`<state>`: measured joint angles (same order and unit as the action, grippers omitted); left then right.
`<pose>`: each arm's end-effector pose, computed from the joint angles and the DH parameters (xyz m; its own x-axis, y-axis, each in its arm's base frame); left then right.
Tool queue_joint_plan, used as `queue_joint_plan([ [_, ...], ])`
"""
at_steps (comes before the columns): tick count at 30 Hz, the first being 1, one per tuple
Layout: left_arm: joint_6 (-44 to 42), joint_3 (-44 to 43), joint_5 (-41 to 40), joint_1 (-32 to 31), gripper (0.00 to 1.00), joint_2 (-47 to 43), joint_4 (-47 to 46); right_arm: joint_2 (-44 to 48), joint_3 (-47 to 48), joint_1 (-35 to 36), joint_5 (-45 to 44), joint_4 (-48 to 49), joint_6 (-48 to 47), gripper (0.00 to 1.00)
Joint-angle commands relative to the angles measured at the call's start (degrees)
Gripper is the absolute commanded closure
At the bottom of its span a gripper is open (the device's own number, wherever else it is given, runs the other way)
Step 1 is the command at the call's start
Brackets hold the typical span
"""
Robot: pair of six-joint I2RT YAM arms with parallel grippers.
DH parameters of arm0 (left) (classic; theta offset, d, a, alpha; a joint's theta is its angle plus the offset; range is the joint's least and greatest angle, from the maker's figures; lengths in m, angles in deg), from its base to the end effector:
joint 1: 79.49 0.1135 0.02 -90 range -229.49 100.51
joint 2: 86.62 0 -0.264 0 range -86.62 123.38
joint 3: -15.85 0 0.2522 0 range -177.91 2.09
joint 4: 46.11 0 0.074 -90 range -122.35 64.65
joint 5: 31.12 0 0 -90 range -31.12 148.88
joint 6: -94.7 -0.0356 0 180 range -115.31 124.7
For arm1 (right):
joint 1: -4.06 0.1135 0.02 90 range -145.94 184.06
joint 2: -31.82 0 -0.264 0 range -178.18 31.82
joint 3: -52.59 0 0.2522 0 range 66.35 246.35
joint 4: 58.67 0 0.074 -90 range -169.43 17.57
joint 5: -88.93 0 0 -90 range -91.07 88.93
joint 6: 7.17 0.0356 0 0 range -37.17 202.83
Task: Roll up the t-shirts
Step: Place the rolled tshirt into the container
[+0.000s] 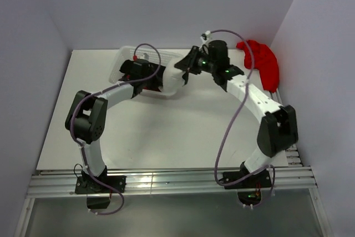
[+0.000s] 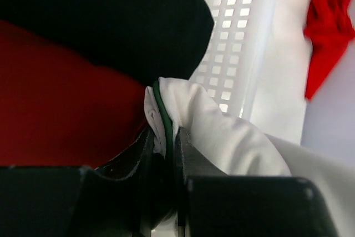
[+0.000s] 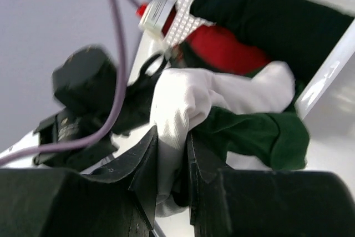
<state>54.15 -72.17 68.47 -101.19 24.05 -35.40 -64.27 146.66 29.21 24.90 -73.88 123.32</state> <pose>0.4039 -0.1671 0.2034 -0.7074 -0.5248 -0.4734 -0.0672 0.7166 -0.6942 0.3566 0.1847 0.3357 -0.6978 0.3173 -0.6422 -0.4044 0.5655 0.7188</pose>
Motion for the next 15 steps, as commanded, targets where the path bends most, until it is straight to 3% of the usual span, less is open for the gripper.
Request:
queue_joint_plan([
  [1, 4.4, 3.0, -1.2, -8.1, 1.00, -8.9, -3.3, 10.3, -5.2, -6.1, 1.3, -1.8, -2.4, 1.00],
  [7, -0.6, -3.8, -4.0, -7.1, 0.99, -10.1, 4.4, 16.1, -9.7, -10.4, 5.0, -10.4, -5.5, 1.00],
  [15, -7.5, -7.6, -4.4, -1.0, 1.00, -11.5, 7.6, 16.2, -14.3, -10.1, 10.0, -9.3, -2.5, 1.00],
])
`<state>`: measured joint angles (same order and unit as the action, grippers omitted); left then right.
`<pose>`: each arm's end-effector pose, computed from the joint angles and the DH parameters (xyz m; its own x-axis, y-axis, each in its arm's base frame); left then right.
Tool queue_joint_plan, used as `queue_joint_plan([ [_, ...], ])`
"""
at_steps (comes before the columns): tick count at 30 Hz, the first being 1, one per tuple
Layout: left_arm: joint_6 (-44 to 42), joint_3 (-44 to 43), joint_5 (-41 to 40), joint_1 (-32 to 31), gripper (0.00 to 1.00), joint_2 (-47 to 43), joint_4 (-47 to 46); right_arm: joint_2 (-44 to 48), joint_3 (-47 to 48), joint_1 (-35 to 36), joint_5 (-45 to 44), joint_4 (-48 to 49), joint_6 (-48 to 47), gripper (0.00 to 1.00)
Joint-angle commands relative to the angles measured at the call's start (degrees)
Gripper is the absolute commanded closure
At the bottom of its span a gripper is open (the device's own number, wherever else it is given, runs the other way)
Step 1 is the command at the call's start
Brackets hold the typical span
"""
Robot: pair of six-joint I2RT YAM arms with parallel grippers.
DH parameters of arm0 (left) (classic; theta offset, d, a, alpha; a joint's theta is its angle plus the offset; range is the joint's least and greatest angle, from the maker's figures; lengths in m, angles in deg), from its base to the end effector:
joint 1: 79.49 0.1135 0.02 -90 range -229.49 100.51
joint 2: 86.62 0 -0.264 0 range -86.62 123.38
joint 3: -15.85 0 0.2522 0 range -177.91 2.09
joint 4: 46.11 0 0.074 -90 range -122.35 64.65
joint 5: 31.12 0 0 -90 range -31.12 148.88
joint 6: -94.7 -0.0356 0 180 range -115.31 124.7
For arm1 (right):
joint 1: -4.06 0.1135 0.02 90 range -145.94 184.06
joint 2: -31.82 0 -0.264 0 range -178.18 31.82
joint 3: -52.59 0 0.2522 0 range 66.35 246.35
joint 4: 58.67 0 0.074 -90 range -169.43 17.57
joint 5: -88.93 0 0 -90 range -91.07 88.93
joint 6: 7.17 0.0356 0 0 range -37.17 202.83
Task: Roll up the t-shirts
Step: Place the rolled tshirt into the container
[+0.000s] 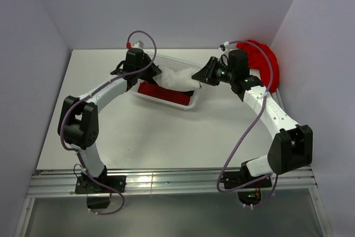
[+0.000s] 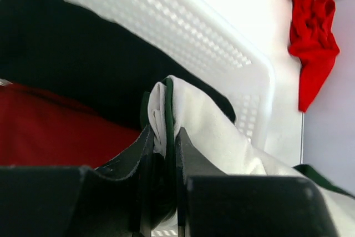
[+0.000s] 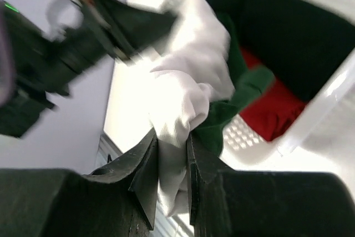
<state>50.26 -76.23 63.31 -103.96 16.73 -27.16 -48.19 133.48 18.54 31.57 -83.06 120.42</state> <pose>0.3838 -0.1777 0.2660 -0.6590 -0.4822 -0.5773 0.0046 0.7649 -0.6442 0.3067 0.0990 0.3359 -0.7266 0.3429 -0.5954 -0.3107 0.6089 0.7299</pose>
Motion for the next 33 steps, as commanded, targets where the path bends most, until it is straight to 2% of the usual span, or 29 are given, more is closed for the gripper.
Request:
queue_joint_plan([
  [1, -4.6, -3.8, 1.6, 4.1, 1.00, -3.6, -0.4, -0.4, -1.5, 0.5, 3.5, -0.2, 0.6, 1.00],
  [8, -9.3, -8.6, 3.6, 10.1, 1.00, 1.8, 3.2, -5.5, -2.9, 1.5, 0.8, -1.1, -1.6, 1.00],
  [17, -11.6, -13.3, 0.9, 12.1, 1.00, 8.3, 4.4, -20.2, 7.1, 3.6, -4.5, -5.2, -5.1, 1.00],
  [26, -13.9, -14.7, 1.2, 12.6, 1.00, 14.0, 1.4, -25.6, 15.6, 6.7, -19.5, -12.4, -9.5, 1.00],
  [33, -16.0, -15.4, 1.5, 12.6, 1.00, 16.6, -0.2, -28.7, 18.3, 8.7, -29.6, -16.4, -11.3, 1.00],
])
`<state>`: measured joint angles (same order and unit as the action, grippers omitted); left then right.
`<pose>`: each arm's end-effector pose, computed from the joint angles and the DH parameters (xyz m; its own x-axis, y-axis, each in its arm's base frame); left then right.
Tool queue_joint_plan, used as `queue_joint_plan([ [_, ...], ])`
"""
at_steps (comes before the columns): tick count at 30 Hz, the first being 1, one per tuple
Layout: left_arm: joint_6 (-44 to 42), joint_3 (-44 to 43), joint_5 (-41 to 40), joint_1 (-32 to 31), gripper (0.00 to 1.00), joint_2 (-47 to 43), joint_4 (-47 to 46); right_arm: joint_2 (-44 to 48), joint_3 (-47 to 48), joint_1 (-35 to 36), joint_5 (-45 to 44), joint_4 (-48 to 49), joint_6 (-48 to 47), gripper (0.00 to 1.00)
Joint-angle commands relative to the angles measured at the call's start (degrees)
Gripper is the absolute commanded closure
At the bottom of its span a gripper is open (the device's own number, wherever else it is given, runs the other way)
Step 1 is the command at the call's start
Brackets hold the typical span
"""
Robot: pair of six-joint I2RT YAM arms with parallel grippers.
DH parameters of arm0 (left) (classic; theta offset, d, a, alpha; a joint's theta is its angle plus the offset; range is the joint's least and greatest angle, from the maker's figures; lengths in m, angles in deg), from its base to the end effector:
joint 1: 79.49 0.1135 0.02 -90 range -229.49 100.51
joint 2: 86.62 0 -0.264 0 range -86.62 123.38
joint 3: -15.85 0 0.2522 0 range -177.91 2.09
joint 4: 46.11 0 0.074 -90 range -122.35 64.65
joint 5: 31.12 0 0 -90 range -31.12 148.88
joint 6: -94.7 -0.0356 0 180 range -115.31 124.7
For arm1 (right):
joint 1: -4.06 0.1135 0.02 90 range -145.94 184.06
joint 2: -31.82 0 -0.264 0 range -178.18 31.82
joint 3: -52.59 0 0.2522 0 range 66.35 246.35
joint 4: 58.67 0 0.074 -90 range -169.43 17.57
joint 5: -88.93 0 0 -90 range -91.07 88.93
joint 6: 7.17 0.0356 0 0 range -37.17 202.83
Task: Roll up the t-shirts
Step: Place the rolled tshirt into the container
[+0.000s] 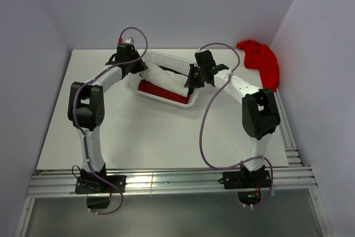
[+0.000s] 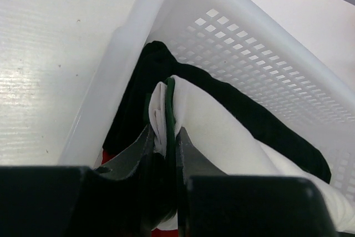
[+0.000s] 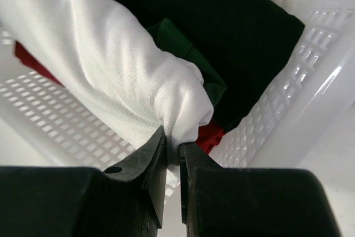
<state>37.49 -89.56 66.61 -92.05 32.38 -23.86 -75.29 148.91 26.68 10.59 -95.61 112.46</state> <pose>0.4691 -0.1094 0.2212 -0.6548 -0.4039 -0.6388 -0.0389 0.8621 -0.5052 0.3837 0.1677 0.2380 -0.8420 0.1737 -0.5107 -0.0988 0.8811 0.4625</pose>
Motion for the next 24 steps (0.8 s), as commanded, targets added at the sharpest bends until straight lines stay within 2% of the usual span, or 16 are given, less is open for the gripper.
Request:
queue_joint_plan([
  [1, -3.3, -2.0, -1.8, 0.6, 1.00, 1.1, -3.5, -2.0, 3.0, 0.9, -9.1, -4.3, -3.6, 1.00],
  [4, -3.6, -1.7, -2.8, 0.4, 0.99, 1.0, -2.9, -3.6, 3.7, 1.4, -9.6, -5.1, -3.7, 1.00],
  [7, -3.8, -1.2, -3.9, 0.2, 0.88, 0.4, -2.7, -3.6, 4.4, 1.5, -10.5, -5.6, -3.8, 0.99],
  [8, -3.8, -1.2, -5.2, 0.1, 0.81, 0.1, -2.3, -3.5, 4.6, 1.6, -10.6, -5.6, -4.0, 0.98],
  [13, -5.2, -1.9, -7.5, 0.1, 0.68, -3.1, -0.2, -1.8, 4.7, 1.6, -11.6, -6.4, -4.3, 0.91],
  [16, -6.6, -5.5, -7.5, 0.1, 0.64, -3.1, 3.3, -1.4, 5.1, 1.6, -11.5, -6.9, -4.3, 0.90],
  [19, -7.8, -10.0, -9.9, 0.1, 0.54, -2.1, 7.1, -1.2, 4.7, 1.6, -11.5, -6.9, -4.1, 0.89],
  [20, -8.0, -10.8, -10.1, 0.1, 0.47, -2.0, 7.7, -1.0, 4.2, 1.6, -11.4, -6.7, -3.9, 0.87],
  [23, -8.5, -12.1, -10.6, 0.1, 0.42, -2.5, 8.4, -0.5, 3.6, 1.6, -11.3, -6.3, -3.3, 0.74],
  [24, -8.5, -12.1, -10.5, 0.1, 0.41, -3.4, 8.3, -0.2, 3.5, 1.6, -11.4, -6.0, -3.2, 0.65],
])
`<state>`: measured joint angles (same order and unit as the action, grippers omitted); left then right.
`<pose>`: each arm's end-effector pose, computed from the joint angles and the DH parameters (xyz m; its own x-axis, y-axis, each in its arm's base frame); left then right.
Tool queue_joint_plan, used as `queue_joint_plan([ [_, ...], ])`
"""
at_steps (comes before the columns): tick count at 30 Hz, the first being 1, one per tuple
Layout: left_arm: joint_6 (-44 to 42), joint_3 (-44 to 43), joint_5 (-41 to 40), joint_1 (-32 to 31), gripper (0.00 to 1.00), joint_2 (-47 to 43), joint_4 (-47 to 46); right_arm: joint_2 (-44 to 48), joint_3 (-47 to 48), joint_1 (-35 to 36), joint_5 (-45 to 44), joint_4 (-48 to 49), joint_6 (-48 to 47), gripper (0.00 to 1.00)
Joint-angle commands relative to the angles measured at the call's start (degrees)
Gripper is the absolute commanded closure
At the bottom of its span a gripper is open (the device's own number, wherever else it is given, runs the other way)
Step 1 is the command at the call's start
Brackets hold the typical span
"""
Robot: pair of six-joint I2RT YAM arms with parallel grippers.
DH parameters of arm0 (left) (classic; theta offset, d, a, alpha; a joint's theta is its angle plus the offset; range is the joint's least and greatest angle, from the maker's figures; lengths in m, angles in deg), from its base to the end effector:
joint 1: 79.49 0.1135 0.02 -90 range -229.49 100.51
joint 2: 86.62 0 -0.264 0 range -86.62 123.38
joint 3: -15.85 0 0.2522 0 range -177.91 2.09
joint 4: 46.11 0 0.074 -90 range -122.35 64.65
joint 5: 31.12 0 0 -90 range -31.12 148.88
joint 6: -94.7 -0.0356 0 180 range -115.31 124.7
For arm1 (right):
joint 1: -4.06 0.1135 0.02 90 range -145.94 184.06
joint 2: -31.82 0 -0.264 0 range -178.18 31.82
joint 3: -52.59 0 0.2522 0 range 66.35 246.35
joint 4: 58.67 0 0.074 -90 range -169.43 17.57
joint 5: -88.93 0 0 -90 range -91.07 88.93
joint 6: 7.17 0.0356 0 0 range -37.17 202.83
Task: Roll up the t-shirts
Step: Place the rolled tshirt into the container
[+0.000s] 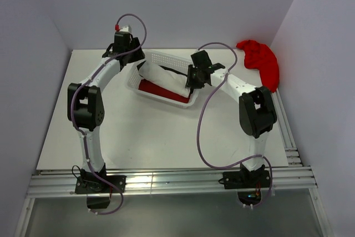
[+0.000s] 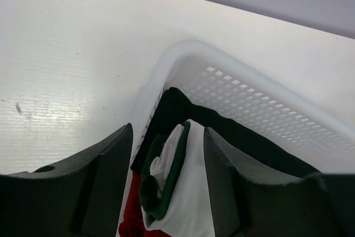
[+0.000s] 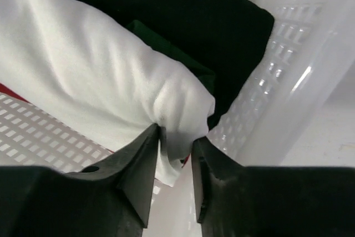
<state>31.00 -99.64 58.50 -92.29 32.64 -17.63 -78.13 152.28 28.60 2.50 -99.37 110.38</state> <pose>0.4812 -0.1091 0.2688 -0.5622 -0.3266 -0.7598 -0.0368 0.9277 -0.3715 0.3877 0.1795 0.2317 -0.8347 0.1264 -0.5361 -0.0724 0.9397 0.3342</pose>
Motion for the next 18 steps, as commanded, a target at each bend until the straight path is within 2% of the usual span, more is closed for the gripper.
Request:
queue_joint_plan([
  [1, -1.9, -1.8, -1.9, 0.3, 0.41, -4.1, 2.0, 3.2, 0.1, -0.4, -3.5, -2.4, -0.9, 0.62],
  [3, -1.6, -0.7, -1.4, 0.3, 0.43, -5.3, 1.3, 3.9, 0.6, -0.4, -3.5, -2.9, -0.7, 0.59],
  [6, -1.8, 1.2, -0.1, 0.1, 0.45, -8.8, 0.4, 5.6, 2.9, -0.4, -4.9, -4.7, -0.7, 0.46],
  [10, -1.8, 4.2, 3.2, -0.8, 0.50, -11.9, -1.7, 8.5, 5.6, -0.2, -5.5, -6.5, -0.7, 0.47],
  [14, -1.8, 6.5, 4.6, -2.9, 0.54, -12.6, -3.5, 9.9, 6.7, 0.3, -4.5, -5.9, 0.0, 0.57],
  [15, -1.5, 6.5, 5.1, -3.5, 0.55, -12.0, -3.6, 9.5, 7.1, 0.6, -3.8, -5.3, 0.2, 0.65],
  [17, -0.8, 6.9, 6.4, -4.0, 0.59, -11.2, -4.3, 8.4, 7.9, 1.0, -0.1, -4.2, 0.6, 0.72],
  [18, -0.4, 7.2, 7.4, -4.3, 0.61, -10.4, -4.5, 6.6, 8.5, 1.0, 0.6, -3.9, 0.8, 0.81],
])
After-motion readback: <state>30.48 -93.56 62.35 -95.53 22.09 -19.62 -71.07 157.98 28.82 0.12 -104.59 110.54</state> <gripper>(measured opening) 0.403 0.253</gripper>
